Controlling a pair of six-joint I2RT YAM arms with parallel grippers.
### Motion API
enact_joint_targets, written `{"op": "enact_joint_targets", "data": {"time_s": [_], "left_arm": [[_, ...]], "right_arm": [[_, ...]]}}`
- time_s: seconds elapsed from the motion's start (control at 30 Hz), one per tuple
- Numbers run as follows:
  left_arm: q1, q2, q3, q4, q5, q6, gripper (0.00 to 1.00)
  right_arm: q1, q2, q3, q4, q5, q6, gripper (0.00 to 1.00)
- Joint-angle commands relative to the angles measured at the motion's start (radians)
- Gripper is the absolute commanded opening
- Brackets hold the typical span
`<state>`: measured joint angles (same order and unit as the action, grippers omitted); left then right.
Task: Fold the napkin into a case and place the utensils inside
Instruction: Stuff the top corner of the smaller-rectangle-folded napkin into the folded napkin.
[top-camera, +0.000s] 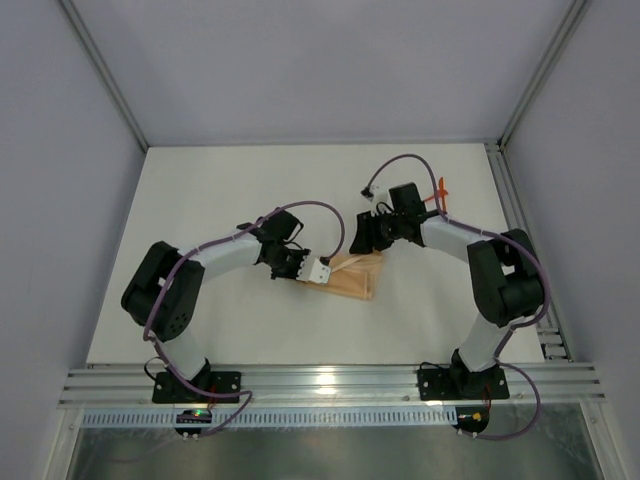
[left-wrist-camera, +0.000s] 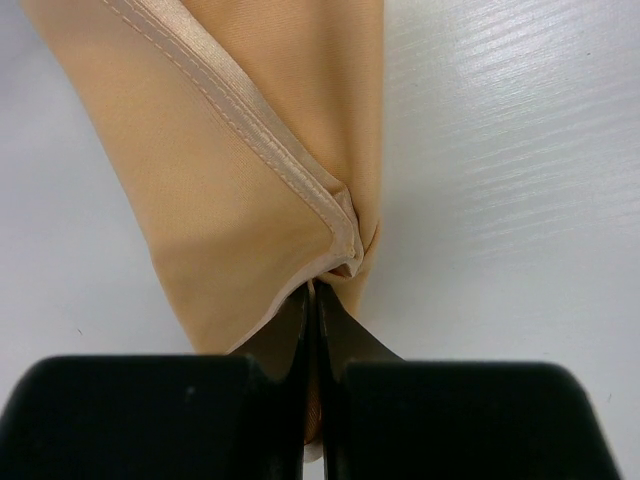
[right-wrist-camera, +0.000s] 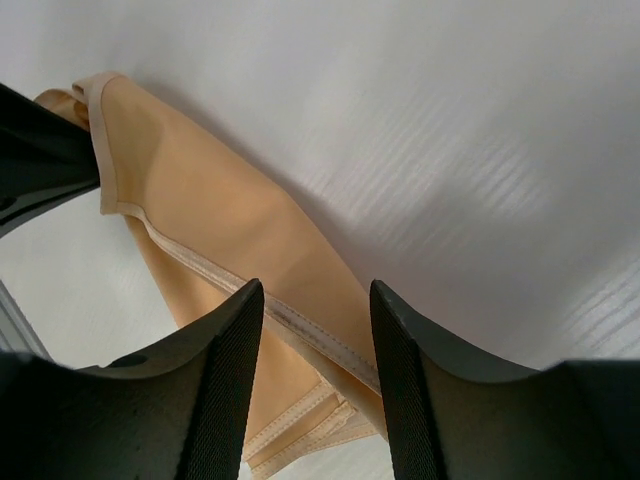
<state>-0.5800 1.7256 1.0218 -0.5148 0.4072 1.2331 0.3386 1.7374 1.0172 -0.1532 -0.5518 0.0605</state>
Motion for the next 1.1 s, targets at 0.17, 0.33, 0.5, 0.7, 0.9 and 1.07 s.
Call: {"op": "enact_joint_targets", "data": {"time_s": [0.17, 0.33, 0.5, 0.7, 0.9, 1.07], "left_arm": [[0.011, 0.009, -0.032, -0.019, -0.041, -0.001, 0.0], [0.011, 0.002, -0.04, -0.017, -0.044, -0.001, 0.0], [0.011, 0.0, -0.042, -0.016, -0.042, -0.004, 0.0], [0.011, -0.003, -0.038, -0.021, -0.048, -0.001, 0.0], [0.011, -0.001, -0.039, -0.016, -0.041, 0.0, 0.0], [0.014, -0.003, -0.039, -0.014, -0.039, -0.001, 0.0]], "right_arm": [[0.034, 0.002, -0.042, -0.039, -0.145, -0.091, 0.44], [0.057, -0.055, -0.088, -0.068, -0.085, -0.117, 0.48], [0.099, -0.062, -0.092, -0.078, -0.034, -0.13, 0.43], [0.187, -0.055, -0.086, -0.075, 0.097, -0.094, 0.47], [0.257, -0.101, -0.092, -0.068, 0.375, -0.099, 0.51], [0.258, -0.101, -0.048, -0.141, 0.487, -0.169, 0.53]]}}
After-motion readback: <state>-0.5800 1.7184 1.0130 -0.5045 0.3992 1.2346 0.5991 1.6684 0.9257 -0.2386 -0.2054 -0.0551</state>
